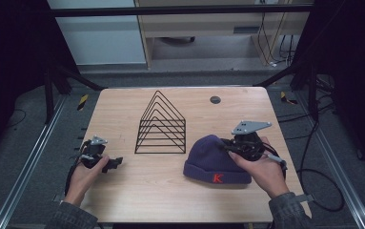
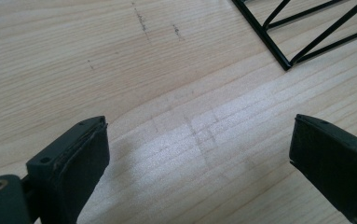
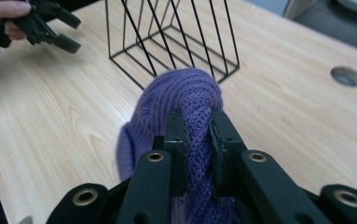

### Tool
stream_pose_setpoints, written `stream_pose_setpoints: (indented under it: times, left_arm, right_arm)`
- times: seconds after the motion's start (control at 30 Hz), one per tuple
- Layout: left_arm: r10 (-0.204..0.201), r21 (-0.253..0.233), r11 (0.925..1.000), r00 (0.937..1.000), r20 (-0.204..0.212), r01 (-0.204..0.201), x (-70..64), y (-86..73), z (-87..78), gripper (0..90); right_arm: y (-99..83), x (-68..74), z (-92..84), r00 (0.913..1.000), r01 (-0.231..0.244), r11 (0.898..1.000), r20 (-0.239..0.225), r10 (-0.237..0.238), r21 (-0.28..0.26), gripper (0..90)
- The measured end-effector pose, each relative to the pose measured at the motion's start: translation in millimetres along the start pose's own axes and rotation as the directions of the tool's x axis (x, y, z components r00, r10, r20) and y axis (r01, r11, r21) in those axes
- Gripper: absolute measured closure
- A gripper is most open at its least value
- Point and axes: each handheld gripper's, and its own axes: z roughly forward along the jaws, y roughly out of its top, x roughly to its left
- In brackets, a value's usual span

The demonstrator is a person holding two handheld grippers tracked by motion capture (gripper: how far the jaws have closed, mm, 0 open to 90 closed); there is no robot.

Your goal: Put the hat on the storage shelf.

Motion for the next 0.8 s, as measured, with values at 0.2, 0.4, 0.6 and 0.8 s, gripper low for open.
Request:
stream_pose_setpoints:
  times: [0.2, 0.4, 0.6, 0.8]
  left_arm:
    - [-0.010, -0.046, 0.9989, 0.9999, -0.001, 0.010, 1.5, 2.5, -6.4, 4.7]
    - [-0.024, -0.109, 0.9938, 0.9997, -0.001, 0.024, 2.3, 4.4, -14.5, 5.3]
    - [-0.033, -0.191, 0.9809, 0.9994, 0.008, 0.034, 0.5, 9.1, -32.9, 5.8]
    - [-0.019, -0.260, 0.9654, 0.9995, 0.027, 0.026, -7.3, 23.1, -54.7, 5.8]
  right_arm:
    - [20.2, -5.4, -7.7, 0.9998, 0.017, 0.999, 0.006, -0.017, -0.040, 79.5]
    - [36.2, -9.9, -12.8, 0.9996, 0.026, 0.998, 0.015, -0.025, -0.058, 79.5]
    - [55.9, -12.0, -20.4, 0.9991, 0.033, 0.996, 0.031, -0.030, -0.083, 79.5]
    - [68.2, -15.6, -27.0, 0.9989, 0.028, 0.994, 0.041, -0.024, -0.110, 79.4]
